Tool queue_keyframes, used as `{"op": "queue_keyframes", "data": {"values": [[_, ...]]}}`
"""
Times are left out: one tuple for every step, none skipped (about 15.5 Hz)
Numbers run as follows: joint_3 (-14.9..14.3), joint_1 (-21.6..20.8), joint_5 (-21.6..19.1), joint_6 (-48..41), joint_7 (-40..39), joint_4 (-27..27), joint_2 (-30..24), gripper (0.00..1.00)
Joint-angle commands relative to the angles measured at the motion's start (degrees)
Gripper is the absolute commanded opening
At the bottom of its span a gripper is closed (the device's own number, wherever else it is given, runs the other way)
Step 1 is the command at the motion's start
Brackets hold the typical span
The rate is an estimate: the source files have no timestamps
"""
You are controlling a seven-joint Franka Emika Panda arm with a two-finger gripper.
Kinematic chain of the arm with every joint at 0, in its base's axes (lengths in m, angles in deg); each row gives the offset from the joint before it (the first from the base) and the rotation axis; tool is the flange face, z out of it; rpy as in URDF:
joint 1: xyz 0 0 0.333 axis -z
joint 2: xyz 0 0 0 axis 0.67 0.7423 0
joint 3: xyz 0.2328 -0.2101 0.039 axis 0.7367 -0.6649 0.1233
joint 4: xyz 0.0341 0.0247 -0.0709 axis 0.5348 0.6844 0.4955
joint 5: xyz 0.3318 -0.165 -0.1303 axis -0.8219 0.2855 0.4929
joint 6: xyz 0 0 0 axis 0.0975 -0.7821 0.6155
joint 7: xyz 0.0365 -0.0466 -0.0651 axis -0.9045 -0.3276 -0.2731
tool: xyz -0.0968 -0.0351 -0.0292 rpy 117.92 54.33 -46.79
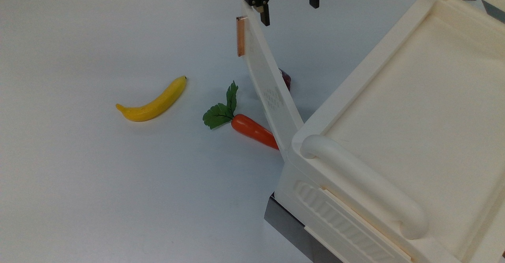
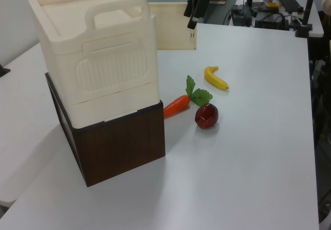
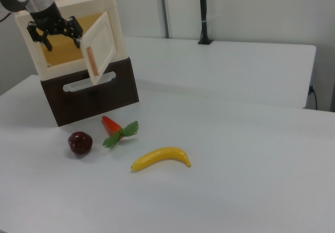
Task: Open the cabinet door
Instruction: 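Keep swinging the door wide open toward the fruit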
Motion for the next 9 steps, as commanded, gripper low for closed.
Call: {"op": "queue_keyframes", "data": {"values": [[-1.4, -0.6, 3.8, -4.5, 1.6, 0.0, -0.8, 1.00], [-1.4, -0.6, 4.5, -5.5, 1.7, 0.1, -0.8, 1.00], [-1.5, -0.1, 4.9, -5.7, 1.7, 0.1, -0.7, 1.00], [-1.7, 0.7, 4.8, -5.7, 1.7, 0.2, -0.7, 1.00], [-1.7, 1.5, 4.8, -5.8, 1.7, 0.3, -0.5, 1.00], [-1.7, 2.2, 4.7, -5.8, 1.8, 0.3, -0.3, 1.00], [-1.7, 2.8, 4.6, -6.0, 1.8, 0.5, -0.1, 1.00], [-1.7, 3.5, 4.6, -6.1, 2.5, 1.0, -0.1, 1.00], [-1.7, 4.1, 4.6, -6.1, 4.2, 1.2, -0.1, 1.00]]}}
